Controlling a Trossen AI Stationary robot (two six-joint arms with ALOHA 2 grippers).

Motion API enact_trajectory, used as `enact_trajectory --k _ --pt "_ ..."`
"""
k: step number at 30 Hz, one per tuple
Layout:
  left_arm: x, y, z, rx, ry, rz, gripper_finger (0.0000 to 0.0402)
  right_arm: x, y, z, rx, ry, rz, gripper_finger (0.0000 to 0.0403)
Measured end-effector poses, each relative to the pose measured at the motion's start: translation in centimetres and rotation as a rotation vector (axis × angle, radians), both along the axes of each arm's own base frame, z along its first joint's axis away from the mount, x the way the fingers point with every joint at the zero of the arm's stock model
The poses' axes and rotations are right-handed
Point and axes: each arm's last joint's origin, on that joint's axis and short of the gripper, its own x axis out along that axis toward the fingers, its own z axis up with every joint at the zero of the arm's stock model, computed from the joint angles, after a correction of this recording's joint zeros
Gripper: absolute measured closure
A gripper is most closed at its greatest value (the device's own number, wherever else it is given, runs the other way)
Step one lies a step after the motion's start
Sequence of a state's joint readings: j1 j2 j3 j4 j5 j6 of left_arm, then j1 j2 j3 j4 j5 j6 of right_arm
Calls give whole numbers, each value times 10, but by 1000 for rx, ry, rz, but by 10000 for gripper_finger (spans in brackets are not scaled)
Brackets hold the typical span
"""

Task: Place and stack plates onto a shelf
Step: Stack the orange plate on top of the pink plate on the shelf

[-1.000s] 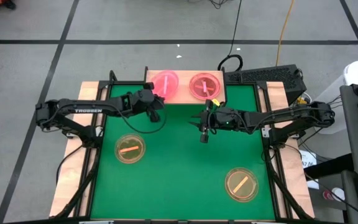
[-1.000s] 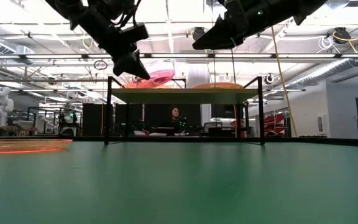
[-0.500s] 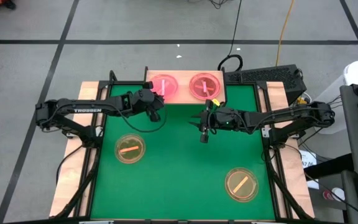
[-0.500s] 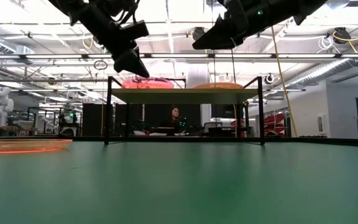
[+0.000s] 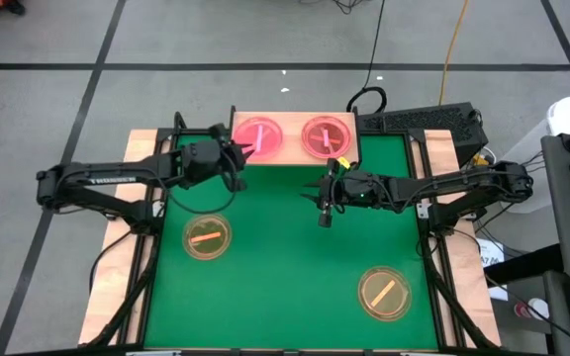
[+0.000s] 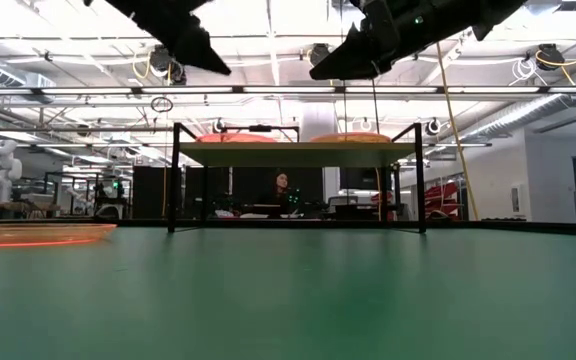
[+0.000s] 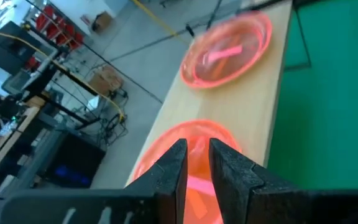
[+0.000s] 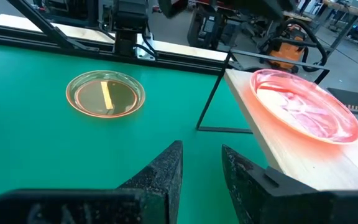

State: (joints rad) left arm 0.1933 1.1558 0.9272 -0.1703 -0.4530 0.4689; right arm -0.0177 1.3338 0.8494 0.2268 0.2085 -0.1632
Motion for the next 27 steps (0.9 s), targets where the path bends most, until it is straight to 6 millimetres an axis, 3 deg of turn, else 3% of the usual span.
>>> enact_trajectory --k 5,10,15,19,23,27 --pt "-13 -22 19 -71 -138 -95 327 -7 7 3 12 23 19 307" --pt "-39 -52 31 -182 -199 -214 328 -29 16 25 51 -13 41 307" --pt "-58 -71 15 -225 -230 -237 328 -52 21 43 119 -55 48 307" --pt "-63 -83 -6 -271 -309 -288 328 -68 24 43 241 14 106 307" --pt "-61 -89 -30 -303 -378 -317 328 -71 28 30 461 154 112 307" --pt "-59 -89 -51 -286 -449 -313 328 -72 33 6 565 386 104 307"
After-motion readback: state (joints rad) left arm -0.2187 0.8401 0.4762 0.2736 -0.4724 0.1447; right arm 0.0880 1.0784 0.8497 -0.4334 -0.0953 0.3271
